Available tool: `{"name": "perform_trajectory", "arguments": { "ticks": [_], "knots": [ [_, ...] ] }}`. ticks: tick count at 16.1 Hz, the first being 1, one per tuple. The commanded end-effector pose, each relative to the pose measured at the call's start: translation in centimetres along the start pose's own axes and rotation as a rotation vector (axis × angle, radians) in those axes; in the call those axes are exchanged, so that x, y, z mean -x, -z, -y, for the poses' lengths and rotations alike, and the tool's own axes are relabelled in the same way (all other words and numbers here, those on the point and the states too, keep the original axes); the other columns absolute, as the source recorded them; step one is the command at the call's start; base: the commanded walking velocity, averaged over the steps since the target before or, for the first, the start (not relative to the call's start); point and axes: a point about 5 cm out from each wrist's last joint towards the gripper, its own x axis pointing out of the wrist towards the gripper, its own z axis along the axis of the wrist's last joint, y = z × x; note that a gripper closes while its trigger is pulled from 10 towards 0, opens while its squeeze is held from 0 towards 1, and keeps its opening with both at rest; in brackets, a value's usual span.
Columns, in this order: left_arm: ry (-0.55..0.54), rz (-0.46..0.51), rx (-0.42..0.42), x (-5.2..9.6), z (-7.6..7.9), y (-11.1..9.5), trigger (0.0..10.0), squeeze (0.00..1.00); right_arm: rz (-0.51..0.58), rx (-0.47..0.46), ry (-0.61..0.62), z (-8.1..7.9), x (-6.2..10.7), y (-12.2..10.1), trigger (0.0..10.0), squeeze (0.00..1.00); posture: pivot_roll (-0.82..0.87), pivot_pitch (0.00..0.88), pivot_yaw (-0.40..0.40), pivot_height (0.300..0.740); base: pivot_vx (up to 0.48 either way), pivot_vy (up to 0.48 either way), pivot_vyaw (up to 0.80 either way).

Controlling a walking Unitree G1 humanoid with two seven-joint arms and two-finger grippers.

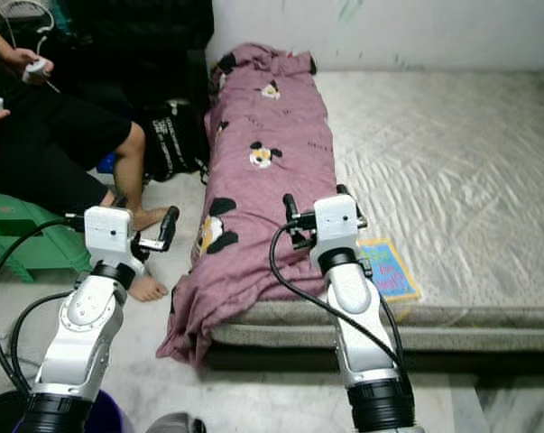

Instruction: Clean up the room

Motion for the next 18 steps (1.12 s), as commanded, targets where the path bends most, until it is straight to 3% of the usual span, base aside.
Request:
{"name": "perform_trajectory", "arguments": {
  "ticks": [1,6,11,15,18],
  "knots": [
    [0.005,0.022,-0.009,-0.19,-0.29,-0.53,10.0,0.00,0.008,-0.006,-0.005,-0.09,-0.24,-0.17,10.0,0.00,-0.01,0.000,0.006,0.740,0.300,0.000,0.00],
    [0.009,0.024,-0.008,-0.28,-0.30,-0.53,10.0,0.00,0.008,-0.005,-0.001,-0.05,-0.27,-0.13,10.0,0.00,-0.01,0.000,0.008,0.740,0.323,0.000,0.00],
    [-0.014,0.002,-0.002,-0.42,-0.12,-0.29,10.0,0.00,0.005,0.005,0.000,0.01,-0.26,0.01,10.0,0.00,-0.01,0.000,0.010,0.740,0.000,0.000,0.00],
    [-0.003,0.009,-0.019,-0.51,0.18,-0.40,10.0,0.00,0.007,0.009,-0.001,0.01,-0.26,0.10,10.0,0.00,-0.01,0.000,0.009,0.740,0.000,0.000,0.65],
    [-0.001,0.012,-0.019,-0.54,0.22,-0.45,10.0,0.00,0.005,0.008,-0.001,0.05,-0.33,0.14,10.0,0.00,-0.01,0.000,0.009,0.740,0.000,0.000,0.00]
  ]
}}
